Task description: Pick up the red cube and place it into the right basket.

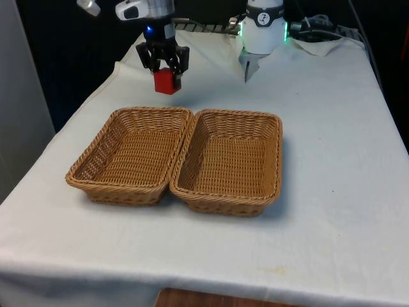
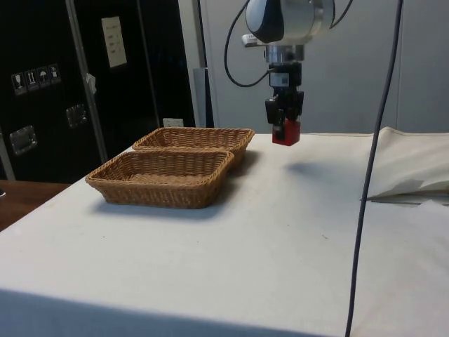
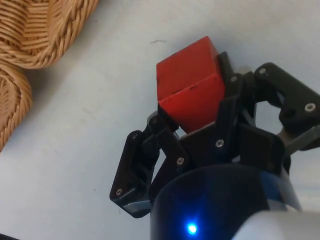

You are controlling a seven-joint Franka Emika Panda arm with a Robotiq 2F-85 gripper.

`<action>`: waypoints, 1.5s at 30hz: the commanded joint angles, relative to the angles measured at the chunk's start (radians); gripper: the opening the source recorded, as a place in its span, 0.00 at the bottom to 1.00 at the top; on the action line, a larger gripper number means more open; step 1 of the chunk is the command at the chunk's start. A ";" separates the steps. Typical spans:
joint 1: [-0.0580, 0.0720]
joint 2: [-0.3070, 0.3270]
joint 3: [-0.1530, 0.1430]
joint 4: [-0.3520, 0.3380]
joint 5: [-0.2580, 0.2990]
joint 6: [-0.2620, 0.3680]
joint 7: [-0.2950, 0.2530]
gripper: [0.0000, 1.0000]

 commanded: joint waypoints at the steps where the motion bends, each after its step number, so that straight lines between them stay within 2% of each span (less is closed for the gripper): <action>1: 0.000 0.000 0.000 0.000 0.000 0.000 0.000 0.02; 2: 0.009 0.001 -0.013 0.003 -0.035 -0.003 0.023 0.02; 9: 0.009 -0.025 -0.021 0.011 -0.101 -0.012 0.049 0.02; 10: 0.000 -0.029 -0.008 0.007 -0.079 -0.002 0.031 0.02; 11: 0.009 -0.029 -0.021 0.012 -0.108 -0.014 0.052 0.02; 17: 0.009 -0.065 -0.021 0.040 -0.152 -0.056 0.073 0.02; 18: 0.001 -0.059 -0.008 0.028 -0.122 -0.035 0.050 0.02; 19: 0.009 -0.068 -0.020 0.046 -0.156 -0.063 0.076 0.02; 24: 0.007 -0.072 -0.013 0.094 -0.172 -0.118 0.080 0.02; 25: 0.001 -0.075 -0.008 0.087 -0.154 -0.105 0.064 0.02; 26: 0.007 -0.071 -0.013 0.102 -0.174 -0.127 0.080 0.02; 30: 0.005 -0.058 -0.005 0.149 -0.175 -0.175 0.077 0.02; 34: 0.003 -0.034 0.000 0.184 -0.171 -0.203 0.075 0.02; 35: 0.002 -0.045 -0.001 0.174 -0.165 -0.192 0.066 0.02; 45: 0.000 0.058 0.015 0.296 -0.154 -0.267 0.071 0.02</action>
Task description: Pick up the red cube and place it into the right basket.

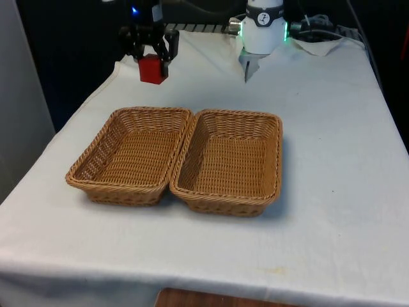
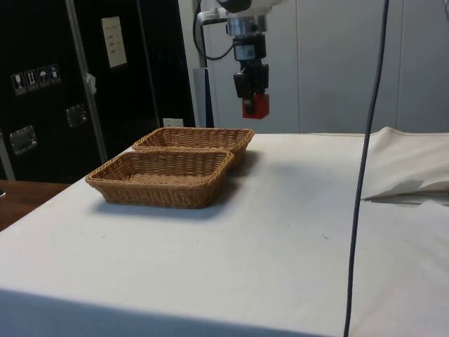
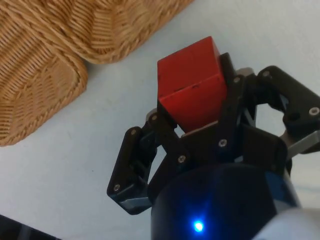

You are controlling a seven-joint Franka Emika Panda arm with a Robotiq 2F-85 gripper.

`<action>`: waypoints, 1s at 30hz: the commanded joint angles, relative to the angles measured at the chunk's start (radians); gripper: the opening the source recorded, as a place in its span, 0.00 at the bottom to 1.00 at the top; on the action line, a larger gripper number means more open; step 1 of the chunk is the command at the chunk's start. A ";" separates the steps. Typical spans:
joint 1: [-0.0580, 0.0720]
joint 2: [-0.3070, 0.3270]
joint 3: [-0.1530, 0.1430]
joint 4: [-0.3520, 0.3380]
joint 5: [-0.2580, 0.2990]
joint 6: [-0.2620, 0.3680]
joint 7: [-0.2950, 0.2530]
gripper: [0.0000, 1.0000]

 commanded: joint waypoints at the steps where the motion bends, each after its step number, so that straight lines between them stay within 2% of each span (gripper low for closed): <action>1: -0.003 0.012 0.006 0.017 0.007 -0.015 0.002 0.02; 6: -0.004 0.057 0.013 0.073 0.026 -0.040 0.000 0.02; 7: 0.000 0.048 0.006 0.060 0.017 -0.027 0.000 0.02; 8: -0.005 0.077 0.018 0.095 0.038 -0.046 0.000 0.02; 15: -0.011 0.156 0.037 0.173 0.102 -0.061 -0.009 0.02; 16: -0.001 0.150 0.026 0.163 0.090 -0.051 -0.004 0.02; 17: -0.011 0.167 0.039 0.183 0.112 -0.062 -0.011 0.02; 24: -0.014 0.254 0.048 0.261 0.209 -0.066 -0.041 0.02; 25: -0.002 0.252 0.035 0.252 0.202 -0.055 -0.038 0.02; 26: -0.015 0.266 0.048 0.271 0.221 -0.066 -0.045 0.02; 30: -0.019 0.321 0.052 0.326 0.273 -0.073 -0.056 0.02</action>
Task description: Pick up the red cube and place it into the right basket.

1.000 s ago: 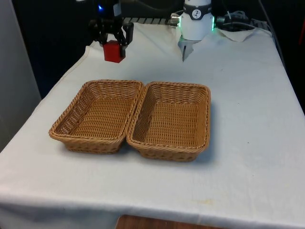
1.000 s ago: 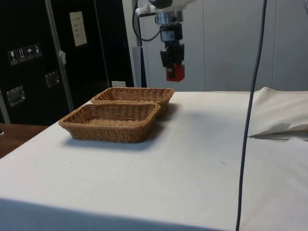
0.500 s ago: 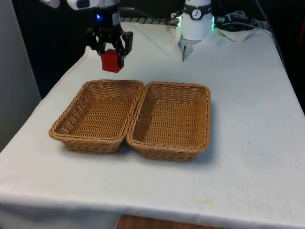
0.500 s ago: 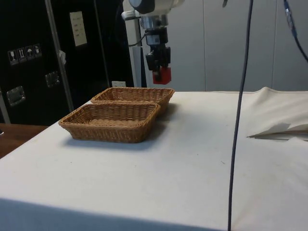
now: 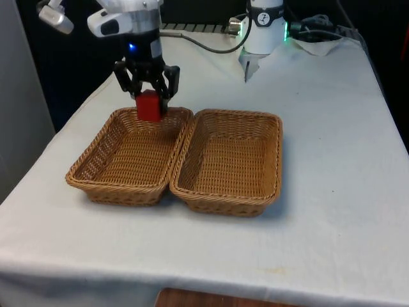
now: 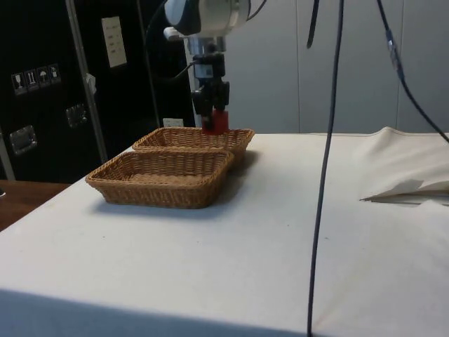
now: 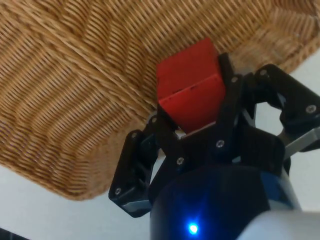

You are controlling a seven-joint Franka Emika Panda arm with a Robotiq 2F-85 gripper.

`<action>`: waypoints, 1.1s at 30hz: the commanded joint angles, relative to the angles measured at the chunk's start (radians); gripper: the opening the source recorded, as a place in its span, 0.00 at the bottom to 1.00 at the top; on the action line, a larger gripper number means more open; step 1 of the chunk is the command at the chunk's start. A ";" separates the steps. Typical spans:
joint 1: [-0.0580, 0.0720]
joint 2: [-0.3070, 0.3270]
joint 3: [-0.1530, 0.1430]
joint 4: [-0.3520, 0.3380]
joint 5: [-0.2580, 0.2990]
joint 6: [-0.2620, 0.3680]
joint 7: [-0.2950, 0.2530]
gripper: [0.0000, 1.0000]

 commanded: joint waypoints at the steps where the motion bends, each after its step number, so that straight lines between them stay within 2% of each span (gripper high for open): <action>1: -0.012 0.011 0.012 0.020 0.013 -0.012 -0.004 0.02; 2: -0.013 0.022 0.011 0.030 0.022 -0.014 -0.006 0.02; 3: -0.001 0.023 0.000 0.024 0.019 -0.005 -0.003 0.02; 4: -0.014 0.036 0.012 0.044 0.031 -0.016 -0.007 0.02; 7: -0.019 0.073 0.012 0.081 0.054 -0.020 -0.009 0.02; 12: -0.044 0.149 0.006 0.156 0.100 -0.042 -0.035 0.02; 13: -0.025 0.140 -0.004 0.137 0.097 -0.024 -0.029 0.02; 14: -0.048 0.162 0.002 0.169 0.109 -0.049 -0.039 0.02; 15: -0.056 0.190 -0.004 0.196 0.130 -0.062 -0.051 0.02; 21: -0.074 0.259 -0.022 0.270 0.179 -0.102 -0.069 0.02; 22: -0.064 0.256 -0.028 0.257 0.180 -0.087 -0.069 0.02; 23: -0.075 0.265 -0.023 0.279 0.183 -0.107 -0.068 0.02; 30: -0.077 0.289 -0.029 0.315 0.196 -0.122 -0.066 0.02; 31: -0.072 0.283 -0.032 0.304 0.196 -0.112 -0.069 0.02; 32: -0.078 0.291 -0.028 0.319 0.196 -0.123 -0.065 0.02; 33: -0.078 0.292 -0.028 0.321 0.196 -0.123 -0.065 0.02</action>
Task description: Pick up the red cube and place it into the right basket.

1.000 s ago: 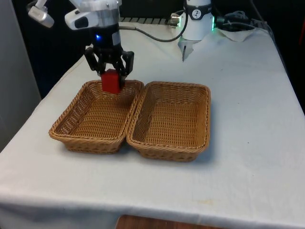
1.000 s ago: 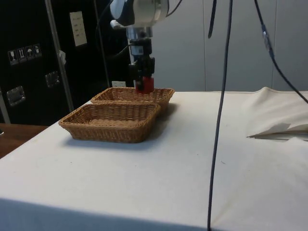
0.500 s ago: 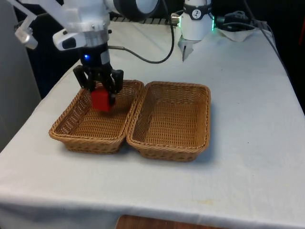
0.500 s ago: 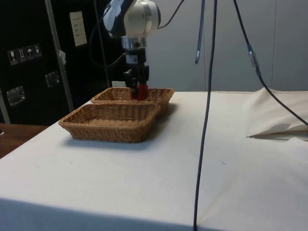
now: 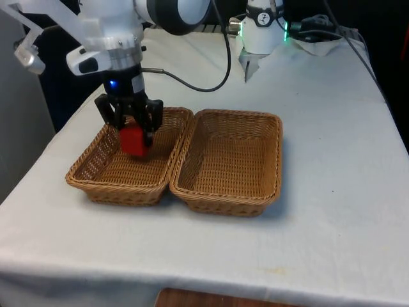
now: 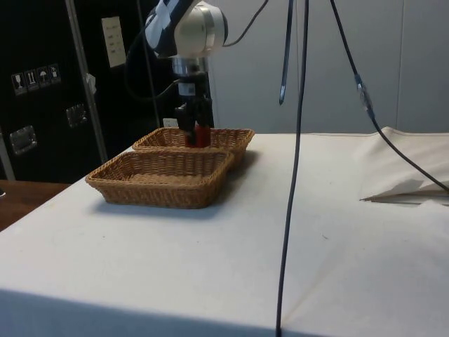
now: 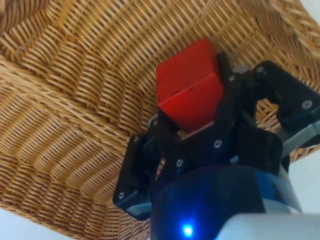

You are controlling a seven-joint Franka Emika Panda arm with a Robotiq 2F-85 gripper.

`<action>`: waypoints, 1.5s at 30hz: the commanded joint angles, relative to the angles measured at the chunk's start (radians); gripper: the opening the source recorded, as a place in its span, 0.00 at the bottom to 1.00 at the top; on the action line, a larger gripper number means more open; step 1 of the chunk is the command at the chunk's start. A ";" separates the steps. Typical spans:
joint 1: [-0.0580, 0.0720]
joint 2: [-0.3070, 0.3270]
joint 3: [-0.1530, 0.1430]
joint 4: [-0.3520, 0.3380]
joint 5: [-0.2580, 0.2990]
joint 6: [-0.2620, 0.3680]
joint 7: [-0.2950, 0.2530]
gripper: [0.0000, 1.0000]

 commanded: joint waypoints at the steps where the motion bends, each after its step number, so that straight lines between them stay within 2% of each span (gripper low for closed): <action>1: -0.006 0.008 0.003 0.015 0.000 -0.011 0.005 0.04; 3: -0.007 0.011 0.003 0.019 0.000 -0.012 0.006 0.18; 4: -0.008 0.014 0.003 0.023 0.000 -0.013 0.007 0.37; 5: -0.008 0.015 0.003 0.025 0.000 -0.013 0.007 0.46; 6: -0.008 0.016 0.003 0.026 0.000 -0.013 0.007 0.61; 7: 0.000 0.011 0.000 0.014 0.000 0.000 0.004 0.70; 8: -0.008 0.016 0.003 0.027 0.000 -0.013 0.007 0.70; 11: -0.008 0.017 0.003 0.028 0.000 -0.013 0.008 0.97; 12: -0.008 0.017 0.003 0.028 0.000 -0.014 0.008 1.00; 15: -0.008 0.018 0.003 0.029 0.000 -0.014 0.008 1.00; 16: -0.001 0.011 0.000 0.016 0.000 -0.001 0.004 1.00; 17: -0.008 0.018 0.003 0.029 0.000 -0.014 0.008 1.00; 18: -0.008 0.018 0.003 0.029 0.000 -0.013 0.008 1.00; 23: 0.010 -0.011 -0.021 0.024 -0.010 -0.034 0.021 1.00; 24: 0.017 -0.019 -0.030 0.023 -0.010 -0.044 0.024 1.00; 25: 0.010 -0.011 -0.024 0.030 -0.003 -0.039 0.017 1.00; 26: 0.020 -0.024 -0.034 0.022 -0.011 -0.049 0.026 1.00; 33: 0.043 -0.064 -0.064 0.014 -0.020 -0.081 0.039 1.00; 34: 0.035 -0.055 -0.058 0.022 -0.010 -0.078 0.031 1.00; 35: 0.048 -0.069 -0.069 0.012 -0.021 -0.086 0.041 1.00; 41: 0.078 -0.120 -0.084 -0.001 -0.049 -0.116 0.071 1.00; 42: 0.061 -0.106 -0.073 0.015 -0.041 -0.119 0.063 1.00; 43: 0.082 -0.129 -0.084 -0.004 -0.056 -0.117 0.077 1.00; 44: 0.085 -0.137 -0.083 -0.008 -0.062 -0.118 0.081 1.00; 45: 0.096 -0.157 -0.084 -0.016 -0.077 -0.122 0.092 1.00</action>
